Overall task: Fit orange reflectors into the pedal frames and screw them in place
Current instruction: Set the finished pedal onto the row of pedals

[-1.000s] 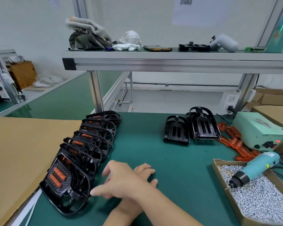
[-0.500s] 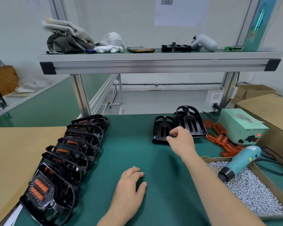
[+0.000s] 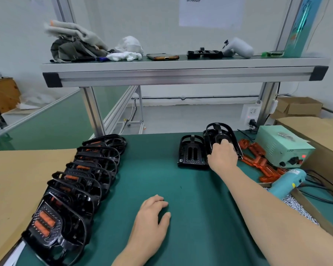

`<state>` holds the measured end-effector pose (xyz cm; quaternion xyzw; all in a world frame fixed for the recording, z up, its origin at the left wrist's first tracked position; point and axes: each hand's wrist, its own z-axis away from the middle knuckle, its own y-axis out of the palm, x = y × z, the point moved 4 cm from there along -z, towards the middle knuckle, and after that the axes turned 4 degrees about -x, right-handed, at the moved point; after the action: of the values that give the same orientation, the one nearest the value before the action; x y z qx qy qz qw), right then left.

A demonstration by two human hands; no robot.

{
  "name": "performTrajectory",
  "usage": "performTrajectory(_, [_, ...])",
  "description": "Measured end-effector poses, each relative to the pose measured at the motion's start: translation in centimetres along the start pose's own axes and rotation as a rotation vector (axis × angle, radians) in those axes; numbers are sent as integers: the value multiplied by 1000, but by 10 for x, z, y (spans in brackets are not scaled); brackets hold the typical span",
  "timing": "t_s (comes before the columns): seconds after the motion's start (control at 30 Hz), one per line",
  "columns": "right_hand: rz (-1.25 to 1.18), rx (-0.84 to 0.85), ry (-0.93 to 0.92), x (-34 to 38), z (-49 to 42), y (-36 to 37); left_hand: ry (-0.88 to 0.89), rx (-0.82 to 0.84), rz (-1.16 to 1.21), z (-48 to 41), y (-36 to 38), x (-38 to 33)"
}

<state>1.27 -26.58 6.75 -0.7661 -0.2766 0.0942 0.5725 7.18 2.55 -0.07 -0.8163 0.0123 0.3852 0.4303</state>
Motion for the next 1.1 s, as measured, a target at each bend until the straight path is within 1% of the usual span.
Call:
performTrajectory(0.07, [-12,9,-1,0,-3,1,-1,-1,3,0,-1,0])
performTrajectory(0.17, [-104,9,46,-1,-6,-1,-10,2,10,0,-2,0])
performTrajectory(0.43, [-307,-162,90,-5,-2,-29,-32,-9,21,0,1,3])
performTrajectory(0.5, [-400,-214,88,-2,6,-40,-38,-17,22,0,1,3])
performTrajectory(0.6, [-670,-240,91,7,30,-56,-52,-32,63,0,-2,1])
performTrajectory(0.67, [-932,-194,120,16,54,-61,-86,-49,138,1,-5,0])
performTrajectory(0.77, [-1355,-83,196,32,98,-60,-170,-53,272,2,-7,-1])
performTrajectory(0.83, [-1544,-9,248,39,124,-56,-208,-38,346,3,-6,1])
performTrajectory(0.9, [-1656,76,282,45,145,-51,-215,-23,398,3,-5,0])
performTrajectory(1.1, [-1827,332,339,60,173,-33,-243,-28,522,0,-5,1])
